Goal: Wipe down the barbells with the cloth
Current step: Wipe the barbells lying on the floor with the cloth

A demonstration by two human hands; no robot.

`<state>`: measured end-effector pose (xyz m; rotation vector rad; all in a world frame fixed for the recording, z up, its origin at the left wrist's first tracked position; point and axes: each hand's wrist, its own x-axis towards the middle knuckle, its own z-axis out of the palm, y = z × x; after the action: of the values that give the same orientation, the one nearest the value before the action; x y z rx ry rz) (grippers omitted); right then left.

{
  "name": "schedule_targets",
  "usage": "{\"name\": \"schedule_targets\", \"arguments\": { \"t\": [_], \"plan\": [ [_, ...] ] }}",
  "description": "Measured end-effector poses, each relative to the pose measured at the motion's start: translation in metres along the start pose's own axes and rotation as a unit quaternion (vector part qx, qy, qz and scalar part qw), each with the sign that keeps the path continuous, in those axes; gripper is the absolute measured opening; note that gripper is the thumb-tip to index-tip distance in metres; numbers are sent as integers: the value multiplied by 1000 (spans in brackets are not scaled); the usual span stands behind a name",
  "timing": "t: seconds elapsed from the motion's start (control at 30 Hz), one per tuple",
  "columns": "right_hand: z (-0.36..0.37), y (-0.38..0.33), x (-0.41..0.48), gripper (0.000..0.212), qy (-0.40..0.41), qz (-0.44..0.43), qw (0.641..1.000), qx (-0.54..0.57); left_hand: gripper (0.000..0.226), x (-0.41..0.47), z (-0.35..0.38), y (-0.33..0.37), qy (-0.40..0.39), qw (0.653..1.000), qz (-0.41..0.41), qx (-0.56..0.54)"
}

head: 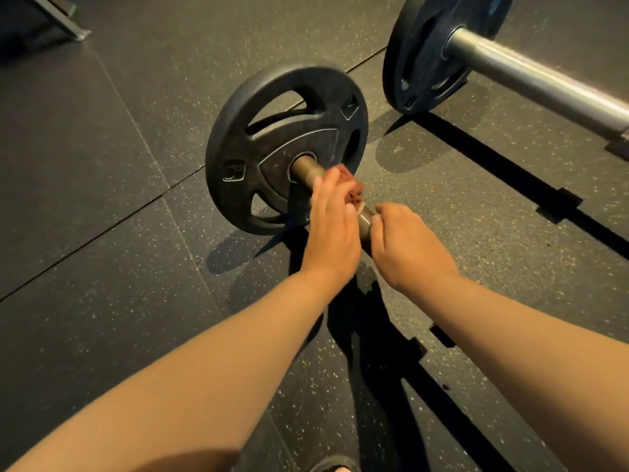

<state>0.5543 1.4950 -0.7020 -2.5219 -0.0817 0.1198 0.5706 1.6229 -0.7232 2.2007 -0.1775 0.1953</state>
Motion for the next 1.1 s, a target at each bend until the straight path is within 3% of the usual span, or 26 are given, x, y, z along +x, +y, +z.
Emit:
{"name": "schedule_targets", "arguments": {
  "t": [0.1, 0.2, 0.4, 0.5, 0.63, 0.77, 0.87, 1.0, 1.1],
  "plan": [
    [-1, 1, -1, 33, -2, 0, 1000, 21, 40, -32, 6, 2, -35, 999, 31, -1],
    [-2, 1, 1, 29, 1, 6, 1000, 23, 40, -7, -12, -19, -62, 995, 73, 30],
    [-2, 14, -10, 25, -53, -35, 998, -2, 35, -7, 6, 6, 4, 1000, -24, -4],
    [-7, 26, -18, 44, -112, -72, 991, -24, 38, -47, 22, 12, -1, 1000, 14, -21],
    [-10, 27, -24, 60, -121, -47, 991, -42, 39, -36, 7, -2, -53, 998, 39, -2],
    [-17, 22, -23, 41, -108, 5, 994, 25, 34, -7, 8, 2, -2, 1000, -6, -17],
    [-23, 17, -22, 41, -86, 51, 993, 57, 35, -25, 22, 21, 23, 998, -43, -34],
    [-26, 16, -28, 39, -74, 43, 995, 59, 42, -71, 32, 32, -32, 998, 3, -57],
    [-29, 23, -38, 38, -68, 21, 997, 23, 45, -53, 19, 14, -68, 996, 53, -7]
  ]
}}
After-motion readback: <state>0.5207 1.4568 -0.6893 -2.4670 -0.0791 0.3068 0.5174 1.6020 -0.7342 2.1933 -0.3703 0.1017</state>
